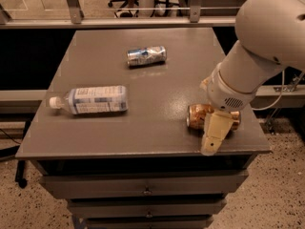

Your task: Place orange can upright

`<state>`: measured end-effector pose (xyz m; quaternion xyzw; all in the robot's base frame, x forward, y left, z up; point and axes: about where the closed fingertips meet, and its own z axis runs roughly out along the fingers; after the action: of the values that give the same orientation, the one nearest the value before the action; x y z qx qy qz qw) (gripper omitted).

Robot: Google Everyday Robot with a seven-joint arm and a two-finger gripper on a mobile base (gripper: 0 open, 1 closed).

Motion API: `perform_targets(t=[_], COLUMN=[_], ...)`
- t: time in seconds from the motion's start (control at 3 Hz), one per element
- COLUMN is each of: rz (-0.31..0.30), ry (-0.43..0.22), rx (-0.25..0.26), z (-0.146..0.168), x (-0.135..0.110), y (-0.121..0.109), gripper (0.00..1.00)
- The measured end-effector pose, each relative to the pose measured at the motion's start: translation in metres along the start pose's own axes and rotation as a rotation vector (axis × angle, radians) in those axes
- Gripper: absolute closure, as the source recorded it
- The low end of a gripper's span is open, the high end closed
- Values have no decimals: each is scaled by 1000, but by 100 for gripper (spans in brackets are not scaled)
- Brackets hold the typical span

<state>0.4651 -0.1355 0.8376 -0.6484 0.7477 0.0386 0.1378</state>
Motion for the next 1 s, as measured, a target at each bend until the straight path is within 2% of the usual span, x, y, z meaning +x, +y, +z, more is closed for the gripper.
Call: perform_targets(t=[0.33, 1.0], rz=[-25, -55], ry=[8, 25], rx=[-19, -31], z=[9, 8], x=[-1, -2], y=[1, -3], gripper=[18, 63])
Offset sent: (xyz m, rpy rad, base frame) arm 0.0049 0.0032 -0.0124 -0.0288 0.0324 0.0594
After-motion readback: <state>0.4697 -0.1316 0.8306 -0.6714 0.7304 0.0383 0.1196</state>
